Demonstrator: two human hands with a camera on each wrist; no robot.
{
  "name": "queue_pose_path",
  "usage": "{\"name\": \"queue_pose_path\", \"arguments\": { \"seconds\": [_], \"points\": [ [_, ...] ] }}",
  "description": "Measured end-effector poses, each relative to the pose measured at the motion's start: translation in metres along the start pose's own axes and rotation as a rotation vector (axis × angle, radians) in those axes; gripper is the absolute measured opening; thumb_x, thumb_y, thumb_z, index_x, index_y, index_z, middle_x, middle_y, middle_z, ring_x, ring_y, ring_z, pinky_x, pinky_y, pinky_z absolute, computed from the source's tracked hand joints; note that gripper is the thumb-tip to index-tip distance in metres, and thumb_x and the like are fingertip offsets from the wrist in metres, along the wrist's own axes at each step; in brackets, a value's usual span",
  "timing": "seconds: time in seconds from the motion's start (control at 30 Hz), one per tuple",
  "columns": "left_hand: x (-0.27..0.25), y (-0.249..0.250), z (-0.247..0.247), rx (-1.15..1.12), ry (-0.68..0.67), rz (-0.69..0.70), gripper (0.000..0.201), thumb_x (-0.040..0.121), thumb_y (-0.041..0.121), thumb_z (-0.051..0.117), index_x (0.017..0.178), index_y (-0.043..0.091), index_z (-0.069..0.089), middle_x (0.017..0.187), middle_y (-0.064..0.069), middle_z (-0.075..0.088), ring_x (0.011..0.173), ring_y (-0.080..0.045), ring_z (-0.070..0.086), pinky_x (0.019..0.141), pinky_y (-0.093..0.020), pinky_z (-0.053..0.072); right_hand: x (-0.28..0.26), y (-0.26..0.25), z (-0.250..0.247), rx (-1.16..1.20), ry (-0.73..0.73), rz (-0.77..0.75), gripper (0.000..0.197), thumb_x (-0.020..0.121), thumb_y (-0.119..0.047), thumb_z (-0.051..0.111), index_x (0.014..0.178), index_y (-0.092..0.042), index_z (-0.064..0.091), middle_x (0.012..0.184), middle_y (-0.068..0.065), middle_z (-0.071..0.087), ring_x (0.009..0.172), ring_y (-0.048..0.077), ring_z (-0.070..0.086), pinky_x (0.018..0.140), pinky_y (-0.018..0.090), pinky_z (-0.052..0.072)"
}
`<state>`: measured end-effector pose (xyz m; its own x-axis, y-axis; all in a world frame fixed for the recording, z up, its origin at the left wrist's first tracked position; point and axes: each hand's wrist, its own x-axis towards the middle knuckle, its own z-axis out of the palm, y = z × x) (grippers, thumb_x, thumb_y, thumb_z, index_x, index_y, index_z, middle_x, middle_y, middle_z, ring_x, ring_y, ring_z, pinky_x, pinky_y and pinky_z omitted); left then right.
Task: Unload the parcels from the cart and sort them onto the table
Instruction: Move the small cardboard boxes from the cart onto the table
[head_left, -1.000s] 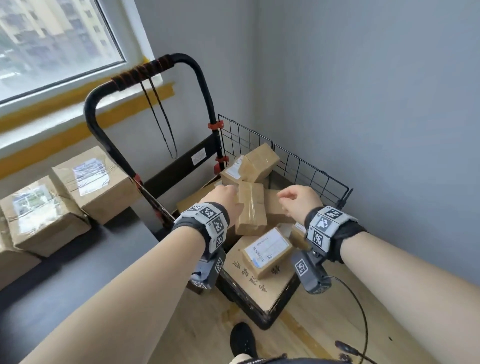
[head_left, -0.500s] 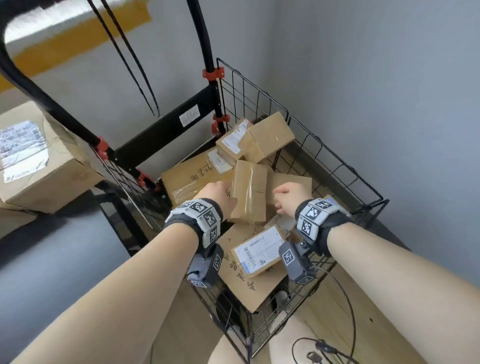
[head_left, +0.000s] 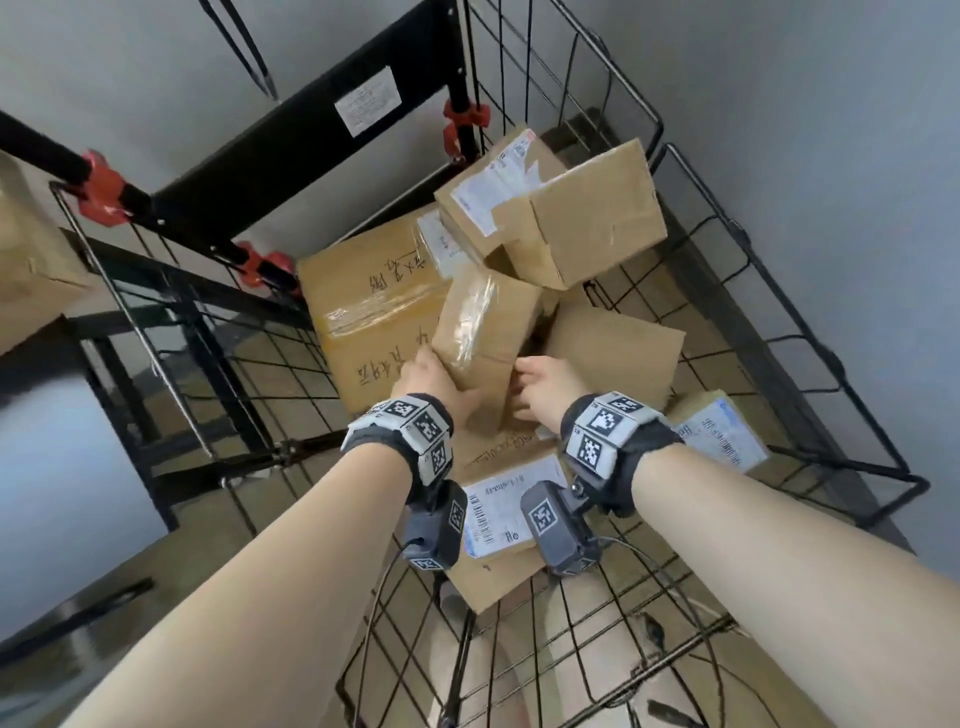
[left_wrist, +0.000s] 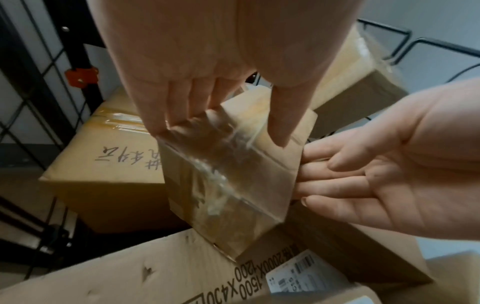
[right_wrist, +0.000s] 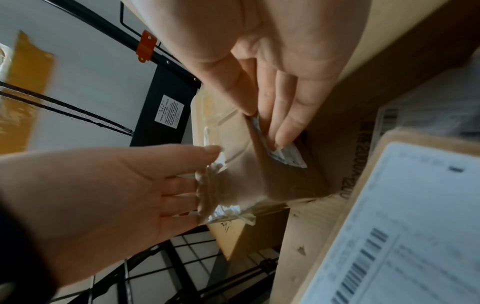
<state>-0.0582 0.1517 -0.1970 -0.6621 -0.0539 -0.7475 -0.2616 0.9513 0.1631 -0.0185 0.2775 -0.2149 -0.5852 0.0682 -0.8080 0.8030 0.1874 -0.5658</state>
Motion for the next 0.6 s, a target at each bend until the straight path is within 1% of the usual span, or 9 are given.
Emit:
{"name": "queue_pose_path", "arguments": {
  "seconds": [0.03, 0.1, 0.17, 0.23, 0.37, 0.43, 0.5, 0.53, 0.6],
  "points": [
    [0.003, -0.002, 0.001, -0.001, 0.005, -0.038, 0.093, 0.072, 0.045, 0.075, 0.141, 0.008, 0.025, 0.135, -0.013, 0.044, 0.121, -0.029, 0.048, 0.098, -0.039, 0.043, -0.002, -0.002, 0.002, 0.012, -0.021, -0.013, 0.047, 0.089, 0.012, 0.033, 0.128, -0.003, 0.054, 0.102, 0.016, 0.063, 0.094, 0.034, 0.061, 0.085, 0.045, 0.053],
    [0.007, -0.007, 0.002, -0.017, 0.001, -0.082, 0.121, 0.061, 0.051, 0.082, 0.147, 0.007, 0.009, 0.141, -0.014, 0.035, 0.128, -0.03, 0.041, 0.104, -0.041, 0.038, 0.0, -0.003, 0.004, 0.025, -0.062, -0.029, 0.055, 0.089, 0.015, 0.032, 0.136, -0.009, 0.048, 0.125, 0.016, 0.057, 0.114, 0.032, 0.056, 0.095, 0.044, 0.049],
    [0.01, -0.009, 0.002, -0.054, 0.006, -0.096, 0.131, 0.055, 0.051, 0.085, 0.148, 0.007, 0.003, 0.143, -0.014, 0.03, 0.13, -0.03, 0.038, 0.105, -0.041, 0.036, 0.003, -0.004, 0.005, 0.02, -0.103, -0.044, 0.06, 0.088, 0.015, 0.033, 0.138, -0.016, 0.046, 0.137, 0.013, 0.05, 0.125, 0.026, 0.049, 0.098, 0.036, 0.046],
    [0.012, -0.011, 0.002, -0.093, 0.041, -0.106, 0.128, 0.054, 0.05, 0.085, 0.146, 0.007, 0.007, 0.14, -0.013, 0.032, 0.127, -0.029, 0.041, 0.104, -0.041, 0.039, 0.005, -0.006, 0.004, 0.021, -0.136, -0.059, 0.061, 0.089, 0.015, 0.033, 0.138, -0.019, 0.046, 0.138, 0.01, 0.049, 0.125, 0.023, 0.048, 0.091, 0.029, 0.046],
    [0.008, -0.014, -0.004, -0.282, 0.104, -0.127, 0.109, 0.054, 0.045, 0.083, 0.138, 0.014, 0.021, 0.127, -0.007, 0.045, 0.11, -0.025, 0.054, 0.093, -0.041, 0.05, -0.001, -0.011, -0.003, -0.023, -0.148, -0.068, 0.056, 0.091, 0.009, 0.036, 0.138, -0.02, 0.045, 0.138, 0.01, 0.049, 0.122, 0.024, 0.05, 0.09, 0.031, 0.049],
    [0.0, -0.015, -0.014, -0.424, 0.108, -0.151, 0.097, 0.061, 0.041, 0.079, 0.135, 0.017, 0.023, 0.12, -0.005, 0.051, 0.096, -0.02, 0.059, 0.08, -0.035, 0.054, -0.007, -0.017, -0.008, -0.037, -0.083, -0.065, 0.05, 0.092, 0.002, 0.044, 0.139, -0.016, 0.043, 0.137, 0.012, 0.05, 0.117, 0.025, 0.054, 0.094, 0.035, 0.049],
    [-0.012, -0.016, -0.026, -0.509, 0.122, -0.172, 0.085, 0.071, 0.035, 0.075, 0.135, 0.014, 0.023, 0.111, -0.003, 0.052, 0.081, -0.014, 0.055, 0.064, -0.028, 0.048, -0.014, -0.022, -0.011, -0.052, -0.024, -0.054, 0.051, 0.093, -0.009, 0.051, 0.142, -0.011, 0.037, 0.136, 0.013, 0.049, 0.115, 0.026, 0.054, 0.099, 0.038, 0.047],
    [-0.018, -0.018, -0.032, -0.544, 0.128, -0.174, 0.083, 0.073, 0.034, 0.074, 0.136, 0.013, 0.023, 0.108, -0.001, 0.049, 0.081, -0.014, 0.052, 0.063, -0.026, 0.044, -0.017, -0.024, -0.01, -0.056, 0.0, -0.055, 0.055, 0.092, -0.016, 0.054, 0.143, -0.01, 0.034, 0.136, 0.012, 0.049, 0.115, 0.025, 0.053, 0.097, 0.037, 0.047],
    [-0.034, -0.024, -0.045, -0.6, 0.151, -0.166, 0.083, 0.074, 0.037, 0.073, 0.136, 0.012, 0.025, 0.107, 0.0, 0.048, 0.088, -0.016, 0.051, 0.07, -0.027, 0.044, -0.029, -0.033, -0.007, -0.088, 0.018, -0.079, 0.061, 0.091, -0.031, 0.056, 0.144, -0.01, 0.033, 0.138, 0.008, 0.048, 0.114, 0.023, 0.053, 0.091, 0.03, 0.045]
  ]
}}
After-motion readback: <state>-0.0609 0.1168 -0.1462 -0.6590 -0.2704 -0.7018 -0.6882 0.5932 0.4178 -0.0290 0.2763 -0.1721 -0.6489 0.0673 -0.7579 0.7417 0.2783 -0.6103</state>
